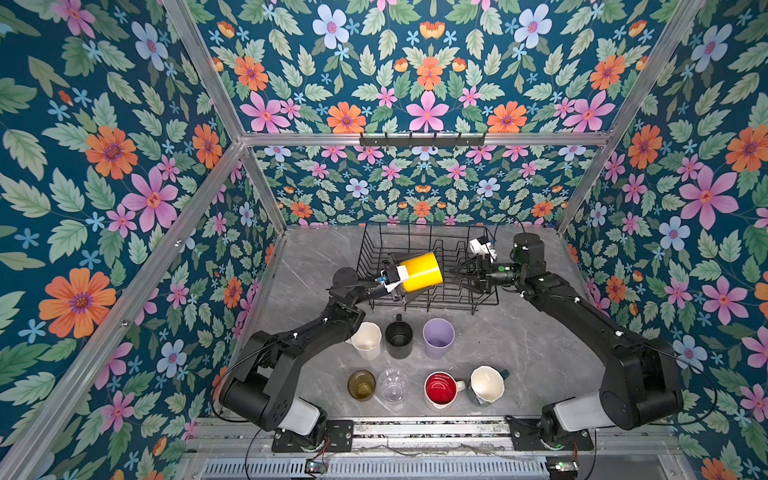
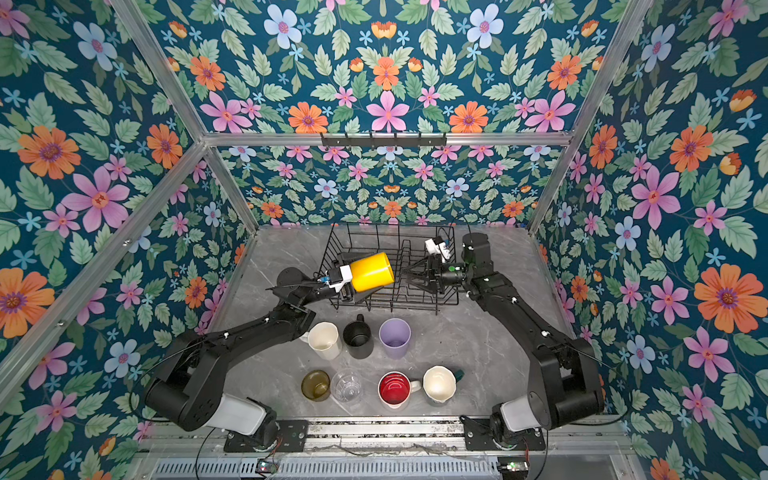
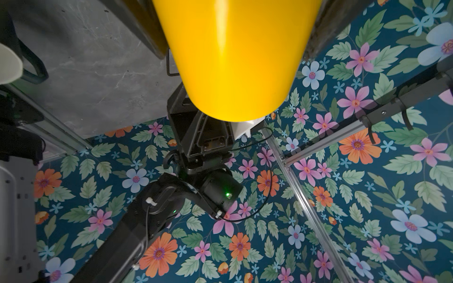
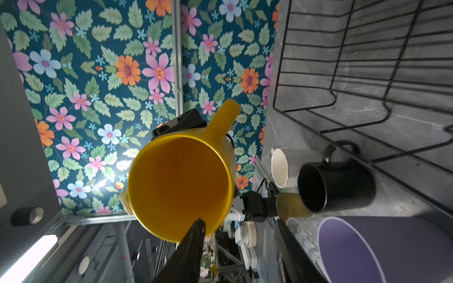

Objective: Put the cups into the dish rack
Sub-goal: 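Open the right gripper and withdraw it while the left gripper lifts the mug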

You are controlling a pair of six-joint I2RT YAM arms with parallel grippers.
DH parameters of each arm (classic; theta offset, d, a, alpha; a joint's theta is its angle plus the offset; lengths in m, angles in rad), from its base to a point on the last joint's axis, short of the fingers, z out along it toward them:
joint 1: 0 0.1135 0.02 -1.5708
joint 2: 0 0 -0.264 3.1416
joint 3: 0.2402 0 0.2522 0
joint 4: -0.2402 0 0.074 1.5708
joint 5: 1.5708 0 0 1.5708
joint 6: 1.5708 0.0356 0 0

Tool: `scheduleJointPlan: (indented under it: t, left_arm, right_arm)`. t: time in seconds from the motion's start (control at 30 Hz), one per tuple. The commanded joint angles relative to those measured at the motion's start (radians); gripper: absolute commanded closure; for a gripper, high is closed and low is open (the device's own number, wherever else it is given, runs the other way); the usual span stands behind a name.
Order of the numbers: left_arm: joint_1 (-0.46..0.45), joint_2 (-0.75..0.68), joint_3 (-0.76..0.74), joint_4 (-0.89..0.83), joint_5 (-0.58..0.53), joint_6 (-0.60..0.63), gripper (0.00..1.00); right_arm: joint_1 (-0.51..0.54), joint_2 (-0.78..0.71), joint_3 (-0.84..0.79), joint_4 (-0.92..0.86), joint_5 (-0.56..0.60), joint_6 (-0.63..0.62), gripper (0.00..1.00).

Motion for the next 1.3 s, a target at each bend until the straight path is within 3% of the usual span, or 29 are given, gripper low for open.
scheduleJointPlan:
  t: [0.0, 0.17, 0.37, 0.57, 0.97, 1.27]
  left_arm:
    - [0.002, -0.012, 0.054, -0.1, -0.151, -0.065, 1.0]
    - [0.003, -0.017, 0.191, -0.393, -0.289, -0.123, 1.0]
    - [0.006, 0.038, 0.424, -0.818, -0.486, -0.108, 1.0]
    - [0.056, 0.228, 0.784, -1.269, -0.526, -0.194, 1.0]
    - [0.082, 0.588, 1.286, -1.773, -0.673, -0.243, 1.0]
    - [0.082, 0.735, 1.436, -1.904, -0.76, -0.241, 1.0]
  right_arm:
    - [-0.031, -0.064, 0.001, -0.145, 0.131, -0.133, 0.5]
    - [-0.037, -0.169, 0.021, -0.347, 0.327, -0.29, 0.42]
    - [-0.039, -0.24, 0.033, -0.457, 0.44, -0.389, 0.38]
    - [-0.039, -0.322, 0.01, -0.486, 0.544, -0.451, 0.26]
    - [-0.039, -0.399, -0.073, -0.418, 0.508, -0.493, 0.13]
    - [-0.038, -0.418, -0.119, -0.385, 0.446, -0.482, 0.07]
